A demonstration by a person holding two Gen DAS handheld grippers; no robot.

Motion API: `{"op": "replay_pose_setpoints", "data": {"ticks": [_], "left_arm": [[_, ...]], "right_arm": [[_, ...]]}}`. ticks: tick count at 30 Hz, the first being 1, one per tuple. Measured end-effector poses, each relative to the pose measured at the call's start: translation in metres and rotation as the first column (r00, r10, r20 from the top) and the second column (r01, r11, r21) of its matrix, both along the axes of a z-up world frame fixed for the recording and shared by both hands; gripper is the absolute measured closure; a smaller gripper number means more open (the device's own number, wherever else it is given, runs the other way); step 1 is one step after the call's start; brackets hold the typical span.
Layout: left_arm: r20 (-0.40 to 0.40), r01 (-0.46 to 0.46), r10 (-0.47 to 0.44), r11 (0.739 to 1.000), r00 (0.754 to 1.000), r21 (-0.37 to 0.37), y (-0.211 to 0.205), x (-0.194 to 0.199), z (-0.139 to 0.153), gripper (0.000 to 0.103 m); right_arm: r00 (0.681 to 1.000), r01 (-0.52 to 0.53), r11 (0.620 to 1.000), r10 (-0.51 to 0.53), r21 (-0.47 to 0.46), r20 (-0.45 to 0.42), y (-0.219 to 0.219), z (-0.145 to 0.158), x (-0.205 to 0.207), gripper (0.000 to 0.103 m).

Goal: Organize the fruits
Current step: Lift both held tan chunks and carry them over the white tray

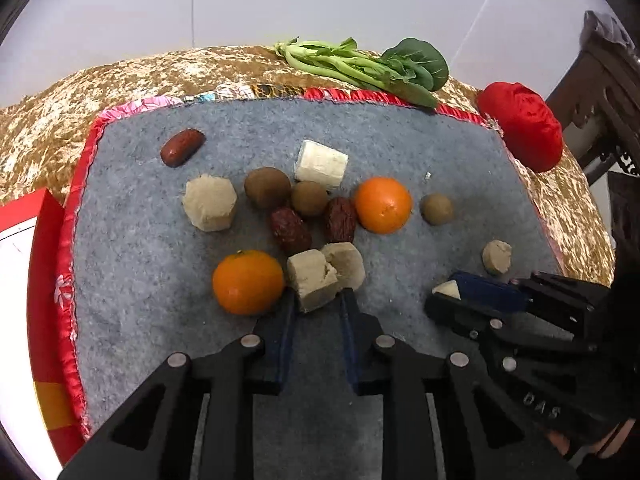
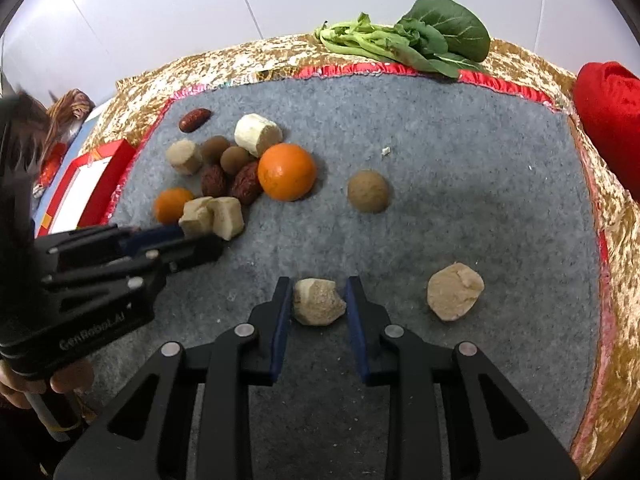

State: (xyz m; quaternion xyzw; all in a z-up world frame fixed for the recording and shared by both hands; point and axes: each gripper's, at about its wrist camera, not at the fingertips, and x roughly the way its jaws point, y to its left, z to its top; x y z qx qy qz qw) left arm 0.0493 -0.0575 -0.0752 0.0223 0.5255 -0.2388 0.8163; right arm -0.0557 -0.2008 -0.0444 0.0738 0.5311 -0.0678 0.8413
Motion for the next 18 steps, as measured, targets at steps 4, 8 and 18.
{"op": "replay_pose_setpoints", "data": {"ticks": [4, 8, 18], "left_arm": [[0.007, -0.022, 0.022, 1.0, 1.0, 0.013, -0.007, 0.002, 0.001, 0.079], [0.042, -0.034, 0.033, 0.999, 0.999, 0.029, -0.013, 0.003, 0.005, 0.066], [0.051, -0.014, 0.013, 1.0, 0.999, 0.02, -0.016, 0.007, 0.0, 0.081]], "right_arm": [[1.0, 0.003, 1.0, -0.003, 0.001, 0.0, -0.001, -0.001, 0.0, 0.074], [1.0, 0.004, 1.0, -0.004, 0.002, -0.002, 0.0, -0.001, 0.0, 0.074], [1.0, 0.002, 1.0, -0.002, 0.007, -0.002, 0.0, -0.001, 0.0, 0.074]]}}
